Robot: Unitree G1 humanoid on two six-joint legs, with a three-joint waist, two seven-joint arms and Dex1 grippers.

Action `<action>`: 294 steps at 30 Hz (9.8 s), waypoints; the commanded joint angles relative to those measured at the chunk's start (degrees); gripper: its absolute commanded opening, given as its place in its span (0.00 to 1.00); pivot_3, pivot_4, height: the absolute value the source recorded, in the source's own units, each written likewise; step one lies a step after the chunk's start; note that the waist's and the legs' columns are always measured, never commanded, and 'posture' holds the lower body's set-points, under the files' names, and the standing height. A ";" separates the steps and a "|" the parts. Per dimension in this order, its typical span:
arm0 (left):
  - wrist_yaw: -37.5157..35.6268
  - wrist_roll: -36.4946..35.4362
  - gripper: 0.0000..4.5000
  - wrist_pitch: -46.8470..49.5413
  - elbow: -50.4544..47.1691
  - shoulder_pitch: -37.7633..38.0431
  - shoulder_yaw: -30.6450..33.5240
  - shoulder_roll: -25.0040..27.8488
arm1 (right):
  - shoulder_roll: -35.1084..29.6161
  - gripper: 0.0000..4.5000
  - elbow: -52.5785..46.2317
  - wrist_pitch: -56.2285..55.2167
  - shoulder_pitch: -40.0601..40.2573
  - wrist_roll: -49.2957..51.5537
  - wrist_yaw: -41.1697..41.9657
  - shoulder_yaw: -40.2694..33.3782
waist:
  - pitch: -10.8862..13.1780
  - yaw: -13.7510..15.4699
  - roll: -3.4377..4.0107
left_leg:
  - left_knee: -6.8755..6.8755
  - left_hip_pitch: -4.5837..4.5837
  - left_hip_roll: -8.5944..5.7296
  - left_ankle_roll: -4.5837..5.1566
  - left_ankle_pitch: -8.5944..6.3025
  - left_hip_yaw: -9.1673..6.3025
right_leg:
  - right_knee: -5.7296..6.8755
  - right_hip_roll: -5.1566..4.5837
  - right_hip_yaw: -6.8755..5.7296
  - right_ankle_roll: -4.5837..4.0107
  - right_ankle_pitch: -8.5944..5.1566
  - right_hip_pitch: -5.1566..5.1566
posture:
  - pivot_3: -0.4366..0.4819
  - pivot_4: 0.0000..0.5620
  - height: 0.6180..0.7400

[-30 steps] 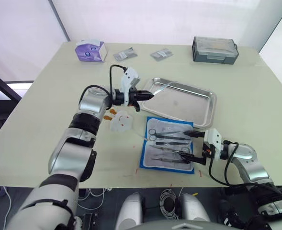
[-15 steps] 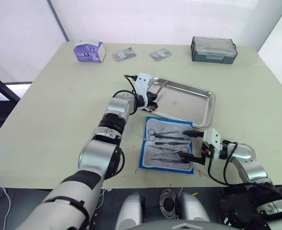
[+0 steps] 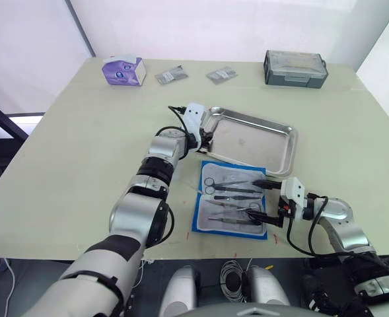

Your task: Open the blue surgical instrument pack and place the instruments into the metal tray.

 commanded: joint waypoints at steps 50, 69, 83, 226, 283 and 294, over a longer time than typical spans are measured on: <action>-56.18 4.75 0.71 -38.36 -8.17 15.48 -13.87 13.69 | 0.04 1.00 2.86 2.27 3.26 -3.82 -1.33 2.56 | -0.03 0.15 0.01 | -0.08 0.07 0.01 0.17 -0.10 0.12 | 0.00 0.02 0.03 -0.04 -0.02 0.01 | 0.48 0.27 0.89; -58.24 4.75 0.02 -40.39 -4.29 13.89 -12.86 13.64 | -0.03 1.00 2.65 2.29 3.25 -3.84 -1.41 2.47 | -0.06 0.30 0.03 | -0.07 0.09 0.01 0.18 -0.10 0.10 | 0.03 0.01 0.01 -0.04 -0.02 0.04 | 0.48 0.27 0.89; -61.44 2.75 0.02 -42.77 -2.71 12.53 -11.75 13.34 | 0.11 1.00 2.66 2.32 3.18 -3.85 -1.57 2.52 | -0.05 0.25 0.03 | -0.07 0.09 0.01 0.18 -0.10 0.10 | 0.03 0.02 0.00 -0.04 -0.02 0.03 | 0.48 0.27 0.89; -58.68 11.38 0.51 -56.91 6.44 9.56 -12.65 9.87 | 0.29 1.00 1.13 2.79 3.60 -3.42 -2.39 2.45 | -0.05 0.25 0.03 | -0.07 0.06 0.01 0.18 -0.10 0.07 | 0.03 0.02 -0.03 -0.05 -0.03 0.02 | 0.48 0.27 0.89; -61.67 13.44 0.01 -43.06 4.20 8.89 -16.57 9.71 | -0.01 1.00 0.92 2.87 3.70 -3.67 -2.82 2.43 | -0.15 0.27 0.08 | -0.07 0.09 0.01 0.19 -0.11 0.06 | 0.03 0.02 -0.03 -0.05 -0.03 0.06 | 0.48 0.27 0.89; -62.49 12.72 0.01 -41.88 3.52 6.74 -15.91 10.01 | 0.12 1.00 0.74 4.51 3.74 -3.65 -3.09 2.63 | -0.15 0.27 0.08 | -0.07 0.09 0.01 0.19 -0.11 0.06 | 0.03 0.03 -0.03 -0.05 -0.03 0.05 | 0.48 0.27 0.89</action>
